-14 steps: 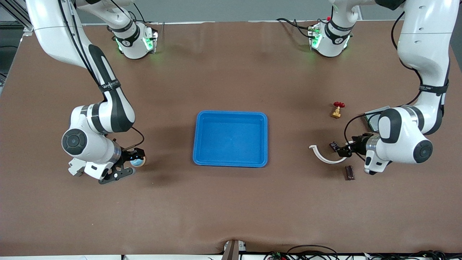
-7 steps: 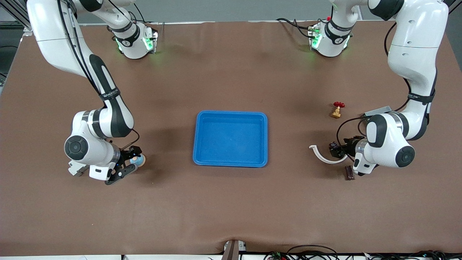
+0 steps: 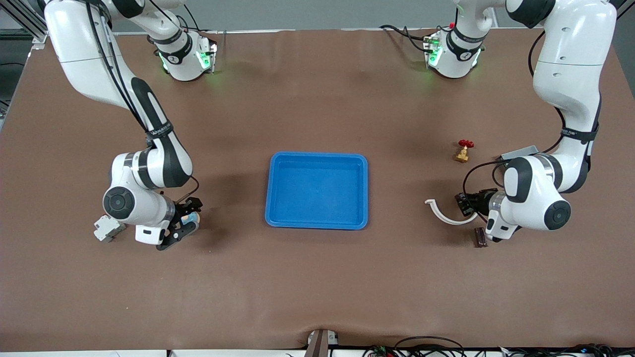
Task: Place electrolytic capacitor and blue bell in tray
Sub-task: 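Grasp the black capacitor with the left gripper while the right gripper grasps the bell, then carry the capacitor with the left gripper while the right gripper carries the bell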
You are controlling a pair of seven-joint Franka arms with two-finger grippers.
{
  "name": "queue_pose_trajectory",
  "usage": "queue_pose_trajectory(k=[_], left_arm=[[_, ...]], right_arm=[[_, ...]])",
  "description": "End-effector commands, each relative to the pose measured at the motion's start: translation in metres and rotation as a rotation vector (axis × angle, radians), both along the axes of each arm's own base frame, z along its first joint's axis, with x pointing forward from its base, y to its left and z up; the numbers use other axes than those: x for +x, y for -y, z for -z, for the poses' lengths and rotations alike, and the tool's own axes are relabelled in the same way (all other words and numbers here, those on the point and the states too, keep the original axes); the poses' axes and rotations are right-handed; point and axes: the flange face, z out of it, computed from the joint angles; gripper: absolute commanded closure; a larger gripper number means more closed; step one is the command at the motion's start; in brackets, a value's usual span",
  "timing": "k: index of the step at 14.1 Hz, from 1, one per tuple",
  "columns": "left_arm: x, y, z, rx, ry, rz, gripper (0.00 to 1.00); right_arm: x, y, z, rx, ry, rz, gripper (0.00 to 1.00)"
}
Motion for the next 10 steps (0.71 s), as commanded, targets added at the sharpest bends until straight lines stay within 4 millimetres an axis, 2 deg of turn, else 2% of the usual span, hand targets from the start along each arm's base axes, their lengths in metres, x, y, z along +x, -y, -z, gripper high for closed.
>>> queue_pose_trajectory(k=[1, 4, 6, 10], left_arm=[[0.002, 0.006, -0.001, 0.021, 0.001, 0.021, 0.77], [0.002, 0.006, -0.001, 0.021, 0.001, 0.021, 0.91], [0.003, 0.009, -0.011, 0.022, 0.011, 0.027, 1.00], [0.010, 0.027, -0.037, 0.017, 0.035, 0.050, 1.00]], right_arm=[[0.000, 0.000, 0.008, 0.011, 0.002, -0.008, 0.00], [0.000, 0.002, 0.016, 0.010, 0.007, -0.008, 0.00], [-0.005, 0.003, 0.024, 0.010, 0.024, -0.008, 0.00], [-0.009, 0.004, 0.030, 0.009, 0.021, -0.009, 0.00]])
